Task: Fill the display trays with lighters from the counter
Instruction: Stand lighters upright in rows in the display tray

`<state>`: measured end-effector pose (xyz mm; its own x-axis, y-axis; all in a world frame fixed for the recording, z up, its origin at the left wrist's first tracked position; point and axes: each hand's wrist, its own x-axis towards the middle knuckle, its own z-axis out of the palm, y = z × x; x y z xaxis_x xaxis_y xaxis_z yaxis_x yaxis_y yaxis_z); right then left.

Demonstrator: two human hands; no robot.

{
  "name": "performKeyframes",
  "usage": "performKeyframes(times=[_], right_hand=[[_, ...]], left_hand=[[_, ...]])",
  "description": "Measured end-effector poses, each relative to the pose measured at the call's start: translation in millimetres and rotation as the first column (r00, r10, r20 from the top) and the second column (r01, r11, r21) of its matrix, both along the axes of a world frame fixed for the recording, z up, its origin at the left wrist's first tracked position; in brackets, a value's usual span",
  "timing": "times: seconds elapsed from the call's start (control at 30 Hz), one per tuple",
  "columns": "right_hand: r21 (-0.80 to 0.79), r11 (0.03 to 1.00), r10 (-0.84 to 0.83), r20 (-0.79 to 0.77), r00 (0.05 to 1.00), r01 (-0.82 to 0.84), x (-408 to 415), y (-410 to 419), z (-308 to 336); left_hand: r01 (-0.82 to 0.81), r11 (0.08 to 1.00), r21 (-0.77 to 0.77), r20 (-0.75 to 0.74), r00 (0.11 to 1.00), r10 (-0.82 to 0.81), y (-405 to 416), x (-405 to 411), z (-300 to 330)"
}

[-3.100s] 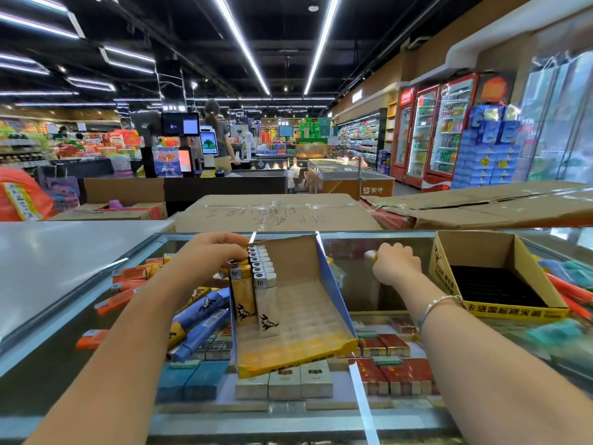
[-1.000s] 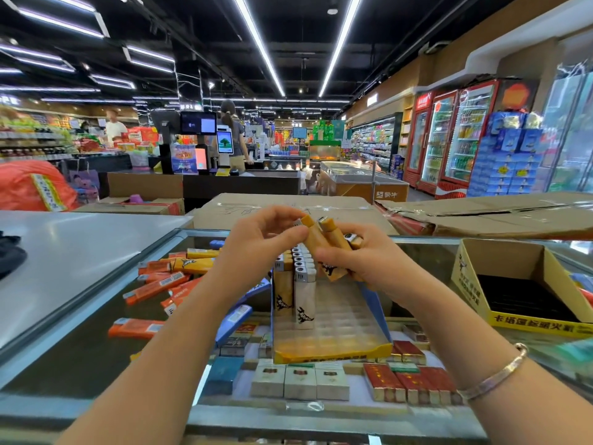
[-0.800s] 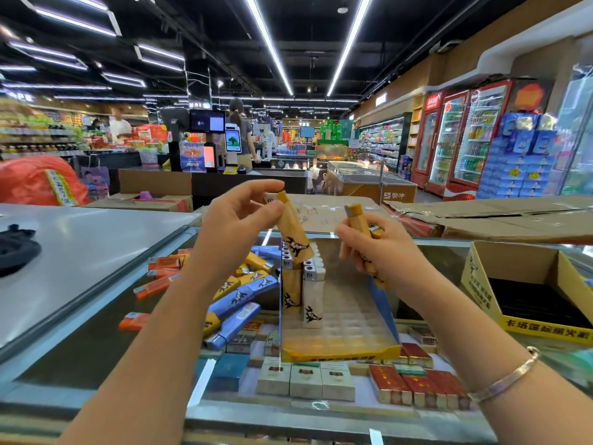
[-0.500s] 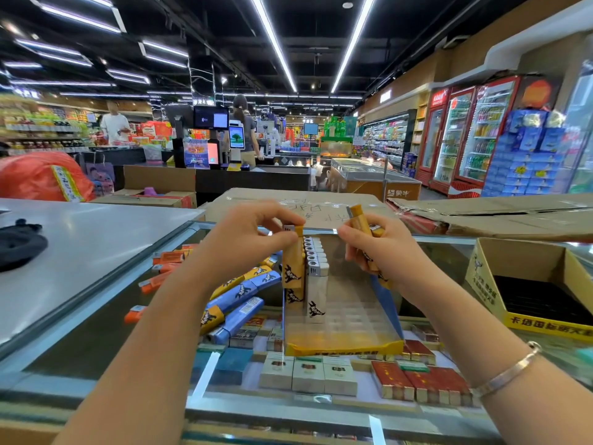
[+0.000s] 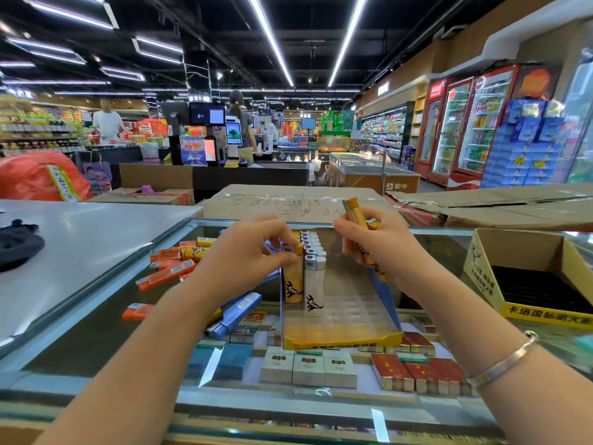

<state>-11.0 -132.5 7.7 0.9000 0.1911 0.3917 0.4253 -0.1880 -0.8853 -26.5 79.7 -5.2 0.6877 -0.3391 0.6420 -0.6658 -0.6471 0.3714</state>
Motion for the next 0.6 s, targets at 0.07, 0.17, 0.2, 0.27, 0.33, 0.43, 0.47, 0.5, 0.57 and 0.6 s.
performKeyframes(times=[0.07,0.17,0.2,0.27,0.33,0.43,0.47,0.5,0.57,0.6], right_hand=[[-0.005,1.0,0.004,-0.001,1.0,-0.004,-0.2,-0.1,0.0],[-0.016,1.0,0.006,-0.002,1.0,-0.006,-0.2,-0.3,-0.7],[-0.024,1.0,0.008,-0.001,1.0,-0.008,-0.2,-0.5,-0.9],[-0.033,0.999,0.012,0.002,1.0,-0.011,0.0,-0.9,-1.4],[-0.03,1.0,0.01,0.002,1.0,-0.01,0.4,-1.3,-1.4],[-0.009,1.0,0.022,0.006,1.0,-0.022,0.1,-2.0,-0.5],[-0.006,1.0,0.03,0.014,0.999,-0.03,-0.1,-2.2,-0.2],[-0.007,0.999,0.035,0.023,0.999,-0.035,-0.3,-2.2,-0.1],[-0.008,0.999,0.039,0.035,0.999,-0.039,-0.4,-2.0,-0.2],[-0.008,0.999,0.04,0.039,0.998,-0.039,-0.5,-2.0,-0.4]], left_hand=[[-0.001,1.0,-0.004,-0.007,1.0,0.001,3.5,1.1,-0.5],[-0.019,1.0,0.01,-0.007,1.0,0.019,4.9,0.6,-0.1],[-0.021,1.0,0.014,-0.002,1.0,0.021,4.7,0.2,0.2],[-0.018,1.0,0.019,0.012,1.0,0.017,5.0,-1.2,0.6],[-0.002,1.0,0.023,0.03,1.0,0.001,5.2,-2.0,0.0],[0.012,0.998,0.064,0.072,0.997,-0.017,3.3,-2.8,-1.6],[0.011,0.997,0.073,0.08,0.997,-0.016,2.9,-2.6,-1.6],[0.006,0.998,0.068,0.078,0.997,-0.011,3.3,-2.5,-1.2],[-0.002,0.999,0.046,0.06,0.998,0.0,4.6,-2.2,-0.4],[-0.002,0.998,0.055,0.055,0.998,-0.001,4.2,-2.7,-0.5]])
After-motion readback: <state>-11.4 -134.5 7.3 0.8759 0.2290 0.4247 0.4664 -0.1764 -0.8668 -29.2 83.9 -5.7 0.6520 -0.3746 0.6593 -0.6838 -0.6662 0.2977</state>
